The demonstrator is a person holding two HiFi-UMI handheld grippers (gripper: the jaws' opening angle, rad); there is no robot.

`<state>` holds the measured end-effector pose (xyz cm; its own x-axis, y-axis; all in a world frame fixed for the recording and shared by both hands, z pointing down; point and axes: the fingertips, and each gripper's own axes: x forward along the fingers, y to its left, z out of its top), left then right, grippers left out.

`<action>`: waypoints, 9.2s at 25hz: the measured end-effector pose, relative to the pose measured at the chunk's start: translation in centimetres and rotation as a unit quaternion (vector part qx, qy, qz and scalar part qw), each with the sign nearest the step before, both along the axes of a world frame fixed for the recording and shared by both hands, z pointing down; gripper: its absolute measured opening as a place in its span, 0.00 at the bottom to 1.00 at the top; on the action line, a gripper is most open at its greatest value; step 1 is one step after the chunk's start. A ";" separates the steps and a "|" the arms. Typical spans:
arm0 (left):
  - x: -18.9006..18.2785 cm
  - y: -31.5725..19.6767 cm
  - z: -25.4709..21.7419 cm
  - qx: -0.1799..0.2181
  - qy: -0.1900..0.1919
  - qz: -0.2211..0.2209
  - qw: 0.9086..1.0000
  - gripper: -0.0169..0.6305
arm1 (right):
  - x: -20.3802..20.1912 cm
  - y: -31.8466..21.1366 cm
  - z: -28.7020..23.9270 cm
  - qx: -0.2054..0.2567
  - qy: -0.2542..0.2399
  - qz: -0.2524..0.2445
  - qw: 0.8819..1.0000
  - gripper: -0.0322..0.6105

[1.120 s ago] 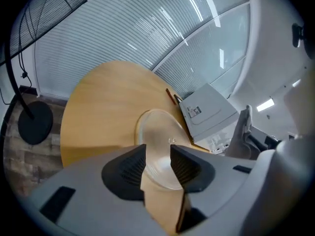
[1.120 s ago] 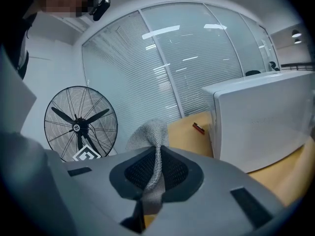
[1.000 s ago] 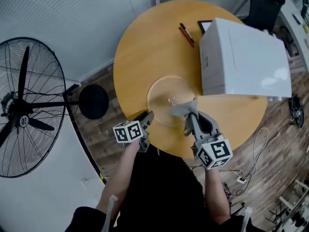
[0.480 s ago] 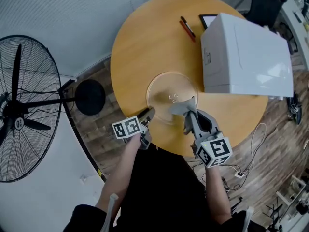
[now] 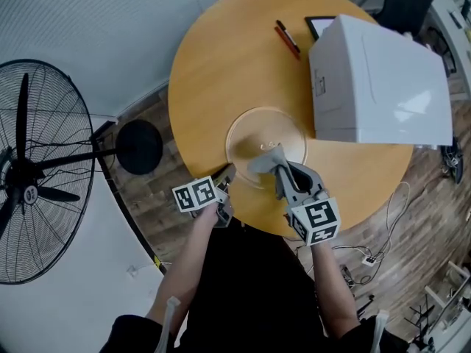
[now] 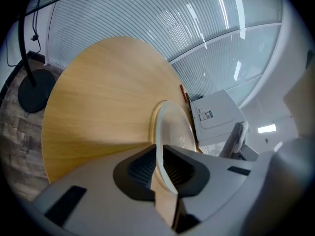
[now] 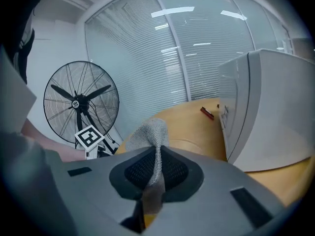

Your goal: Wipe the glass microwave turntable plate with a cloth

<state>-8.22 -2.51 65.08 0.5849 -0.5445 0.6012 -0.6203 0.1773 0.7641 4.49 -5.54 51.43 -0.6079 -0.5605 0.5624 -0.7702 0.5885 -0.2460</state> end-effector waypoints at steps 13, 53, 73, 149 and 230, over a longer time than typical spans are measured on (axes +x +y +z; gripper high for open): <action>-0.1 0.1 -0.2 -0.004 0.010 -0.006 1.000 0.08 | -6.2 2.1 10.1 -0.006 0.215 -0.164 0.963 0.11; -0.6 0.1 -0.2 -0.013 0.014 -0.034 0.999 0.06 | -1.6 -12.6 13.0 0.034 0.353 -0.041 0.934 0.09; -0.6 -0.1 -0.1 -0.006 0.001 -0.047 0.999 0.06 | 7.3 -3.2 13.4 -0.044 0.340 -0.047 0.938 0.09; -0.6 0.0 0.0 -0.005 0.001 -0.059 0.998 0.06 | -8.3 2.4 12.9 0.054 0.195 -0.297 0.933 0.10; -2.3 1.8 -6.0 0.015 0.055 0.004 0.998 0.02 | -5.8 4.9 4.0 -0.053 0.051 -0.062 0.995 0.10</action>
<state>-10.54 -0.72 59.07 0.6504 -0.5567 0.5168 -0.5341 0.1487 0.8323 -1.27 -0.63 55.42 -0.6052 -0.4189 0.6770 -0.7171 0.6561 -0.2351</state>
